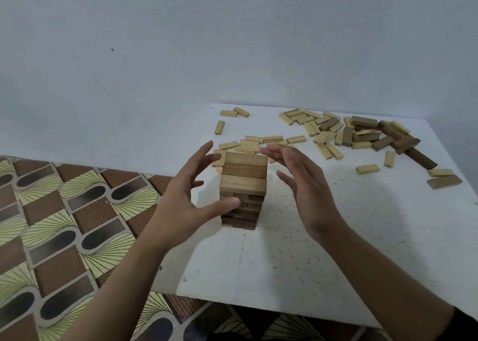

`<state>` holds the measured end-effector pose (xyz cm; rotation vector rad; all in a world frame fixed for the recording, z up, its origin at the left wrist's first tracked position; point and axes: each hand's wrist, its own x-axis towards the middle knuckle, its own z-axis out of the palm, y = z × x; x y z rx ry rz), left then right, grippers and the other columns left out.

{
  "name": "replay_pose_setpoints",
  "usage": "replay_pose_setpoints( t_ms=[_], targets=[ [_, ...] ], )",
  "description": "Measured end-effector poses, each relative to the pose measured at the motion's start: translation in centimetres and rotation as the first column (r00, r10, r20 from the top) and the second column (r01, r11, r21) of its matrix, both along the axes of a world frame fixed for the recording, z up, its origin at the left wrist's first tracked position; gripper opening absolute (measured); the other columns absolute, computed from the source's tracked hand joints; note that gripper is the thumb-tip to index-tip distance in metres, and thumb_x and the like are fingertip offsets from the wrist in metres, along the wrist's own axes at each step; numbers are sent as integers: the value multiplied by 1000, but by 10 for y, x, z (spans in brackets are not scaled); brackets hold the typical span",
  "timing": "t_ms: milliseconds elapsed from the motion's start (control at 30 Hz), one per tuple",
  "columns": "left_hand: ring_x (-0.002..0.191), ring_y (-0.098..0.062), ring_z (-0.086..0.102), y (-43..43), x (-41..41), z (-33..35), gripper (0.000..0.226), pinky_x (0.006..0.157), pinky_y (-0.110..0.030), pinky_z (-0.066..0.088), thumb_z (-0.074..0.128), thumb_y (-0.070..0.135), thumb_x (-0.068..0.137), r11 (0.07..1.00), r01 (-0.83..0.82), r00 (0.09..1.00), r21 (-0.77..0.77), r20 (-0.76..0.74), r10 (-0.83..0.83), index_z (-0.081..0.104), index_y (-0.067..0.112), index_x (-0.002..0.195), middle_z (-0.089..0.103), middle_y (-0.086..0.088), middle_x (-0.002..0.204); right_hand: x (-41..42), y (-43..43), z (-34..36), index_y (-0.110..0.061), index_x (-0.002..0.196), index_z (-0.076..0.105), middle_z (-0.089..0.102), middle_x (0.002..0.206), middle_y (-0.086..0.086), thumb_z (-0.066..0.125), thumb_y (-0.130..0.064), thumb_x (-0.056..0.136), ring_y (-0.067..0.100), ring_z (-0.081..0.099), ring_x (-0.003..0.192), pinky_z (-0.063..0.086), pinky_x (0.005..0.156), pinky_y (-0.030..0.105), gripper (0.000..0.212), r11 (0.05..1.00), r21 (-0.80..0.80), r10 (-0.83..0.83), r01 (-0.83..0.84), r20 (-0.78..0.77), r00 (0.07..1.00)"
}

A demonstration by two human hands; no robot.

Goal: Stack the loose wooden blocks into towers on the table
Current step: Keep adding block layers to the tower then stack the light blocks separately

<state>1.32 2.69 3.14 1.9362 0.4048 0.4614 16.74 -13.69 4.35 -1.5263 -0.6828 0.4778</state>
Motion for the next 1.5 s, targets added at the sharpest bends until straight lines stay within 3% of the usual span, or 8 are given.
replay_pose_setpoints(
  t_ms=[167, 367, 900, 1133, 1300, 1500],
  targets=[
    [140, -1, 40, 3, 13, 7, 121, 114, -43, 38, 90, 54, 58, 997, 25, 999, 67, -30, -23, 20, 46, 156, 51, 20, 144, 5, 11, 4, -19, 112, 71, 71, 119, -9, 41, -30, 107, 7, 58, 122, 39, 110, 50, 32, 998, 13, 58, -58, -39, 998],
    [140, -3, 41, -5, 23, 4, 127, 115, -44, 35, 95, 40, 59, 992, 40, 999, 117, -8, -39, 16, 39, 158, 52, 16, 143, 5, 15, -1, -13, 113, 72, 72, 111, -10, 50, -22, 104, 1, 62, 110, 48, 87, 13, 26, 997, 38, 73, -72, -34, 997],
    [137, 1, 43, -4, 28, 3, 124, 109, -29, 34, 93, 41, 57, 992, 43, 999, 119, 19, -46, 20, 36, 158, 52, 19, 140, 5, 14, -2, -16, 110, 75, 74, 102, -7, 55, -18, 102, 3, 64, 100, 50, 82, 14, 22, 999, 30, 43, -43, 23, 999],
    [137, 1, 42, -1, 28, 4, 123, 104, -12, 33, 92, 44, 58, 989, 60, 998, 132, 7, -62, 20, 37, 158, 51, 16, 142, 6, 14, -2, -14, 109, 75, 74, 104, -4, 53, -18, 103, 6, 64, 103, 50, 84, 16, 23, 998, 39, 45, -46, 20, 999],
    [138, -4, 43, 1, 27, 11, 100, 103, -27, 36, 84, 55, 67, 989, 65, 998, 132, 13, -67, 33, 42, 152, 51, 16, 144, 9, 15, 0, -10, 110, 74, 74, 107, -6, 50, -17, 104, 1, 64, 107, 48, 86, 12, 25, 997, 57, 44, -45, 11, 999],
    [126, -10, 56, -3, 36, 36, 42, 100, -39, 45, 64, 52, 88, 998, -18, 994, 65, 104, 11, 62, 31, 125, 66, 15, 124, 16, 16, 8, -15, 105, 72, 74, 103, -8, 54, -15, 102, 8, 66, 106, 51, 91, 20, 19, 997, 75, -16, 10, 79, 997]
  ],
)
